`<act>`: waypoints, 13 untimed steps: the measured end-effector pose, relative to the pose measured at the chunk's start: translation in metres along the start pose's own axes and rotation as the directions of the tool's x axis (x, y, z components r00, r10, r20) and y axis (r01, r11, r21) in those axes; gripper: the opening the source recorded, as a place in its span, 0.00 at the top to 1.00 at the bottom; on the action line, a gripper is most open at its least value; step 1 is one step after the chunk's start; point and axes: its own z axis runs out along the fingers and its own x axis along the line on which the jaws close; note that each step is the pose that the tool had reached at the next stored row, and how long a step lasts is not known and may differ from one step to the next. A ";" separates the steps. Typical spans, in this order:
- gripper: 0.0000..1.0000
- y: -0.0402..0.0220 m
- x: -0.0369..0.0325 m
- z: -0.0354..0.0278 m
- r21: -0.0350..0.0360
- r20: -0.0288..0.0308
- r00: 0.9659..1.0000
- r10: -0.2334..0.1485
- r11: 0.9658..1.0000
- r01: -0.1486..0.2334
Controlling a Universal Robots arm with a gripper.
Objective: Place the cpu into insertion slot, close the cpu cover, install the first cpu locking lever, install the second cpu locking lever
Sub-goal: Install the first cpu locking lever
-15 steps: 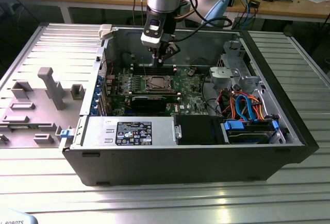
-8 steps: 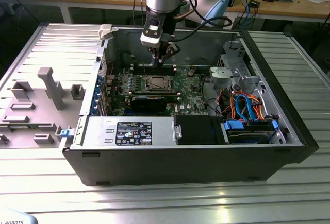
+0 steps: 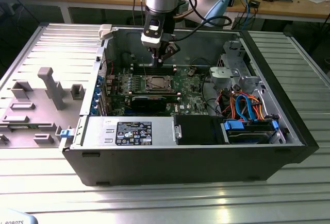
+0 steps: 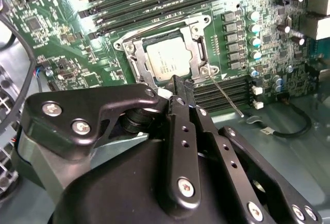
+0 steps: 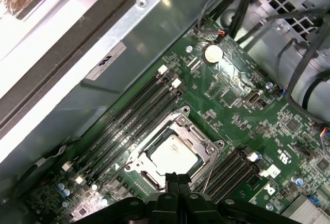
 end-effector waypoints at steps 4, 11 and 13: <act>0.89 0.0000 0.0000 0.0000 -0.001 0.000 0.997 -0.074 0.997 0.074; 0.89 -0.0003 0.0003 0.0000 -0.001 0.000 0.983 -0.184 0.983 0.184; 0.89 -0.0004 0.0005 0.0001 -0.001 0.000 0.981 -0.196 0.981 0.196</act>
